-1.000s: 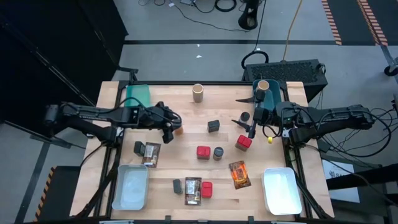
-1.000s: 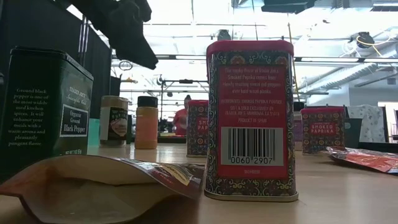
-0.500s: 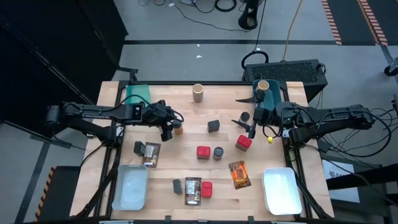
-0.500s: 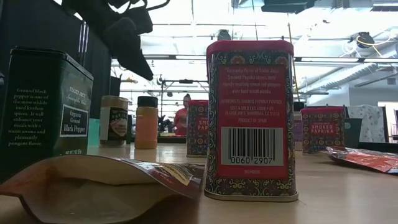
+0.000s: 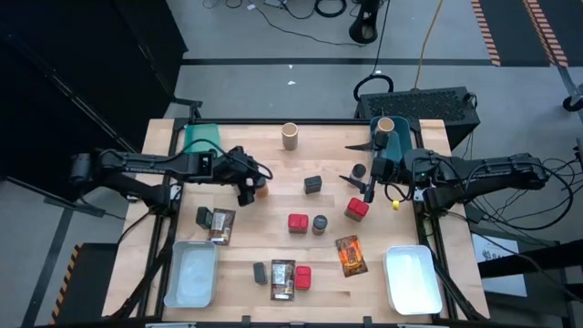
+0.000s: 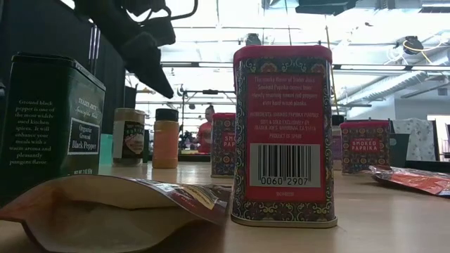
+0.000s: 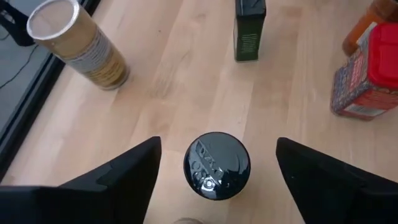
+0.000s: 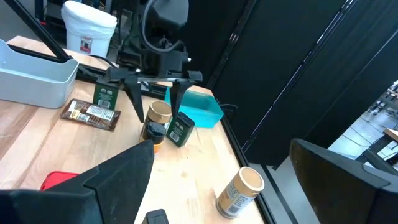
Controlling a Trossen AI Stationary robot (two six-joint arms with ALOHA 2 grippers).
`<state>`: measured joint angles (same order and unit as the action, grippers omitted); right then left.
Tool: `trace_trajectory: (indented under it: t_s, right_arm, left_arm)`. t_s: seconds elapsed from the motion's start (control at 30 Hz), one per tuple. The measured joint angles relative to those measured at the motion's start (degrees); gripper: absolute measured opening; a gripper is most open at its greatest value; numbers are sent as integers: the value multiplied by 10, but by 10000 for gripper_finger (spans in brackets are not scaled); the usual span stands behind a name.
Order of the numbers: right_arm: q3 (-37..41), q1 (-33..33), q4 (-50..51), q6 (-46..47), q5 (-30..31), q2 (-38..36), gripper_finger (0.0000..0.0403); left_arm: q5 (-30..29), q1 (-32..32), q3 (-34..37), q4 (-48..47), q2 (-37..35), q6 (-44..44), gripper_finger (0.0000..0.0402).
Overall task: Sort spices by type
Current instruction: Put the top left orange seasoning bottle into the gray bin
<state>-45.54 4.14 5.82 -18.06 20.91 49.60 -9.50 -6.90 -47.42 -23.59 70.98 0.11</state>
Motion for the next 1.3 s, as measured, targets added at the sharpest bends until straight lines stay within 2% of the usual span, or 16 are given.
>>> trace_trajectory:
  t_s: [0.77,0.9,1.3]
  right_arm:
    - [0,0,0,5,0,0,361]
    - [0,0,0,6,0,0,361]
    - [0,0,0,9,0,0,361]
  left_arm:
    - [22,-17,0,1,22,5,325]
    - [60,-17,0,-8,22,3,325]
    - [31,-17,0,-9,28,7,325]
